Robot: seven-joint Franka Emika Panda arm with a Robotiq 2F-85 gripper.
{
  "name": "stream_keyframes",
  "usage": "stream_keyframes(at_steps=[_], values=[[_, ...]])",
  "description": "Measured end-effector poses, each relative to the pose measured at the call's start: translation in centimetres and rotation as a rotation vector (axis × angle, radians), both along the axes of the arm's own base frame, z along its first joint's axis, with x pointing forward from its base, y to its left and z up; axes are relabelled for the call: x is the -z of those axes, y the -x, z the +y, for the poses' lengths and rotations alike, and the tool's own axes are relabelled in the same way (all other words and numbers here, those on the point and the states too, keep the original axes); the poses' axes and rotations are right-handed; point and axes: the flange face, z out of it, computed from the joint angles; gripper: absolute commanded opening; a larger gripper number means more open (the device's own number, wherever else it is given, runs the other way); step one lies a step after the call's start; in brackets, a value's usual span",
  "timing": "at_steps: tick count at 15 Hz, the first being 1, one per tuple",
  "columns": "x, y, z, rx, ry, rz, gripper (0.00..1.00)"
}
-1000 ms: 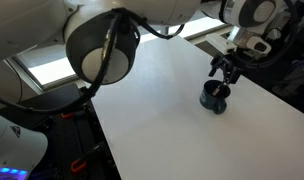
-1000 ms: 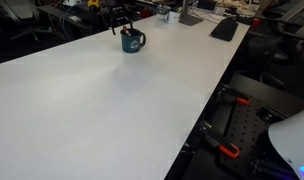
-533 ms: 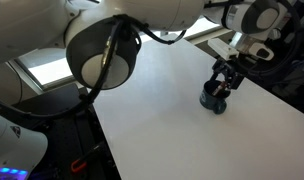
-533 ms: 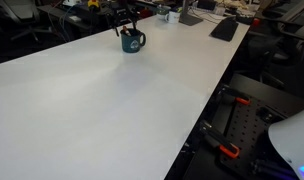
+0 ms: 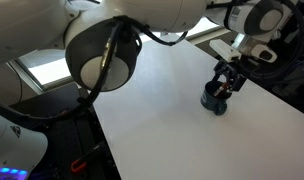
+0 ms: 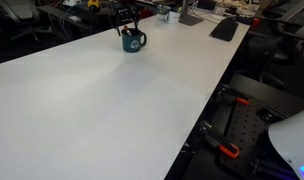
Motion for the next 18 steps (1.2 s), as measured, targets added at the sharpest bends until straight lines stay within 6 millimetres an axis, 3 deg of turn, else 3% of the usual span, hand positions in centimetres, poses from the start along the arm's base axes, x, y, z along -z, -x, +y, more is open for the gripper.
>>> stream_keyframes(at_steps=[6, 13, 18], values=[[-0.5, -0.1, -0.2, -0.008, -0.002, -0.009, 1.0], [-4.9, -1.0, 0.3, -0.015, -0.023, -0.086, 1.0], [-4.8, -0.9, -0.1, -0.003, -0.025, -0.087, 1.0]])
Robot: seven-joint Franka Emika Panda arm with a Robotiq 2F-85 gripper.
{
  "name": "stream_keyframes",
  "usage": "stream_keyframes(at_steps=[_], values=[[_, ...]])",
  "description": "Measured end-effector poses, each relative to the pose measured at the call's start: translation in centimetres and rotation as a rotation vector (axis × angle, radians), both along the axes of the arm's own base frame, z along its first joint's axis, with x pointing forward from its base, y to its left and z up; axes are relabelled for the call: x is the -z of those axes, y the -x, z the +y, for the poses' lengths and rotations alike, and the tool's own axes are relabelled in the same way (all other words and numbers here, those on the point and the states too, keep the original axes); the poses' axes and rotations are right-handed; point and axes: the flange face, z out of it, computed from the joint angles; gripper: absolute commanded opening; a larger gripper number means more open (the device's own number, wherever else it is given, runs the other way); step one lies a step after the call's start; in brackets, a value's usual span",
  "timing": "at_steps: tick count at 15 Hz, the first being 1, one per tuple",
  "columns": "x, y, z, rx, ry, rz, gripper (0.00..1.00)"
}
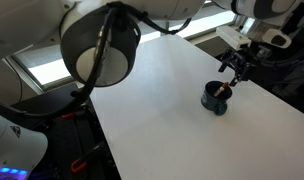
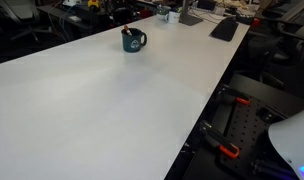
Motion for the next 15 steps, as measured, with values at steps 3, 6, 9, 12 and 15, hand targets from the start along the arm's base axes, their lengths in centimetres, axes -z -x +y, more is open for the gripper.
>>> stream_keyframes(at_steps=[3, 6, 9, 12, 15], values=[[0.9, -0.2, -0.6, 0.018, 0.027, -0.018, 1.0], [2.3, -0.3, -1.1, 0.037, 0.05, -0.032, 1.0], [3.2, -0.2, -1.3, 0.044, 0.064, -0.028, 0.72], [3.6, -0.1, -1.3, 0.043, 0.067, -0.022, 0.89], [3.5, -0.2, -1.4, 0.042, 0.083, -0.021, 0.99]])
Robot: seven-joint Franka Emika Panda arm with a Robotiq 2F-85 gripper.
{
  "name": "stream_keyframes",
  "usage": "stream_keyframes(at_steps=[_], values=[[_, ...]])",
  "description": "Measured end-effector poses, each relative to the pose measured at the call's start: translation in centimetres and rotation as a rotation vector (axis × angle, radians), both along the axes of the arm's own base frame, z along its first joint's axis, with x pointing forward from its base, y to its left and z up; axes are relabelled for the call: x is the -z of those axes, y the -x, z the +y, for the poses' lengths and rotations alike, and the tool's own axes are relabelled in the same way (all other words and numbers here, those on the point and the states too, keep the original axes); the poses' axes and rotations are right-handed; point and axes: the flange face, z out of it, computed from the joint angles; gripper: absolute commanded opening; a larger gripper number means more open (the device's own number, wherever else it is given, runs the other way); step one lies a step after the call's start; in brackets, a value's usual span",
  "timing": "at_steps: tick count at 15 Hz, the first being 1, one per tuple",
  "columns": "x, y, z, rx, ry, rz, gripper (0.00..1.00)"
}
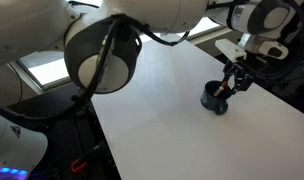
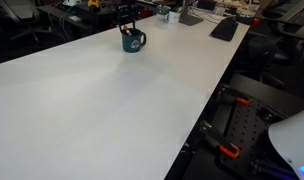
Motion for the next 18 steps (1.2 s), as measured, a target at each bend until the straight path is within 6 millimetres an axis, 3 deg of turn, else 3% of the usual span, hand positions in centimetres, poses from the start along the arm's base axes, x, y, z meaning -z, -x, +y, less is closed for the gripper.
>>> stream_keyframes(at_steps=[11, 18], values=[[0.1, -0.2, 1.1, -0.004, 0.011, 0.003, 1.0], [-1.0, -0.4, 1.2, -0.005, 0.011, -0.013, 1.0]])
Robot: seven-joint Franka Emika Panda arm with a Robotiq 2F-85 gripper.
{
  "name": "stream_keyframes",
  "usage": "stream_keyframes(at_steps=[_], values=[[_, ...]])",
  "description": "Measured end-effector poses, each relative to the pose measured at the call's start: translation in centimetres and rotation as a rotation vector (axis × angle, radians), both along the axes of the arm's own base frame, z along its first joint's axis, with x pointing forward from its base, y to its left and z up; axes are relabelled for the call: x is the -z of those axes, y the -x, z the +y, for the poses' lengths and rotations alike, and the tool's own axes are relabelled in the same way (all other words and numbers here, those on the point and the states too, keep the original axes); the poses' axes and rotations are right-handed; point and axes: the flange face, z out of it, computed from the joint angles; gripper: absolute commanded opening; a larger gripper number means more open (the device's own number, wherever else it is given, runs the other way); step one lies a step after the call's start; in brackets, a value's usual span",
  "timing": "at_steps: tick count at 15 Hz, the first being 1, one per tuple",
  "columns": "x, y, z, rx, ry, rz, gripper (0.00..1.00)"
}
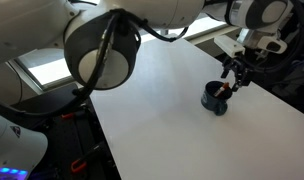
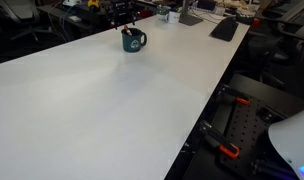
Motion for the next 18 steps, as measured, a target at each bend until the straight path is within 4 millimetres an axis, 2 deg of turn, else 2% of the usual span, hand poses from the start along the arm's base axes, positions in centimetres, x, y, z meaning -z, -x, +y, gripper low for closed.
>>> stream_keyframes(at_steps=[11, 18], values=[[0.1, 0.5, -0.1, 0.005, -0.008, 0.037, 1.0], [0.6, 2.3, 0.1, -0.227, -0.112, 0.195, 1.0]])
